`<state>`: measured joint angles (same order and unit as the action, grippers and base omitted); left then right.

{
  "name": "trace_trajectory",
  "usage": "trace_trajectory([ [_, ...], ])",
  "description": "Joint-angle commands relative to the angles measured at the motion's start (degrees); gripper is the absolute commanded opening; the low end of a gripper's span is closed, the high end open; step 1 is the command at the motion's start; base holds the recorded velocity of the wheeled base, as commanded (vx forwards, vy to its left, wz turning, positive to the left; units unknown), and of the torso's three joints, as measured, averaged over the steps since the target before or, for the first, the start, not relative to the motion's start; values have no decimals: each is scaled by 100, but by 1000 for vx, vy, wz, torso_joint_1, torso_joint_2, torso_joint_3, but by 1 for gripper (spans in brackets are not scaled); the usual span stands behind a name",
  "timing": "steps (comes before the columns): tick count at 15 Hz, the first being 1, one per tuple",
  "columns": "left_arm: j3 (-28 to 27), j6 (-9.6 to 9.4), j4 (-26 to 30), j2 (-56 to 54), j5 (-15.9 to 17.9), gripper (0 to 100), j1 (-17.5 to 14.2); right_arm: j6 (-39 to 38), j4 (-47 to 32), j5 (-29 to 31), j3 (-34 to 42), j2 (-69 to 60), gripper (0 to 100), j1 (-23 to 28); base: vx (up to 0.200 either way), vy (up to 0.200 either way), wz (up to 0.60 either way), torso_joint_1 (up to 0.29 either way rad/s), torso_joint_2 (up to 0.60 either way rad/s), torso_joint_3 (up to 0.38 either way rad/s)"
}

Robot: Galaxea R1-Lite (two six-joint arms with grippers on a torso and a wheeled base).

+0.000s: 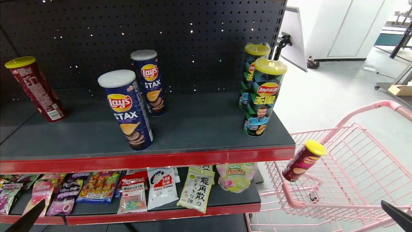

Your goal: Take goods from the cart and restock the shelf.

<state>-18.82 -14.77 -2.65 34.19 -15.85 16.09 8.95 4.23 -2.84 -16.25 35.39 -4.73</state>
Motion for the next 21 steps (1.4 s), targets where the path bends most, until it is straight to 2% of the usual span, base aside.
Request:
trace_trajectory([
  [1,1,-8,1,35,-6,100,-1,2,-1,-6,-1,12,100,-2,0,0,0,0,0,0],
  [4,10,-52,1,35,-6,100,-1,72,-1,3,34,12,100,-2,0,0,0,0,0,0],
  [13,-7,-131,-8,-18,-6,100,-1,72,8,-6,78,-6,100,7,0,0,-600,0,4,3],
  [17,10,-166,10,-150,47,100,17,72,8,29,78,-15,100,16,0,0,0,0,0,0],
  [21,10,-219,27,-361,319,100,17,72,8,38,87,-15,100,25,0,0,0,-56,139,89],
])
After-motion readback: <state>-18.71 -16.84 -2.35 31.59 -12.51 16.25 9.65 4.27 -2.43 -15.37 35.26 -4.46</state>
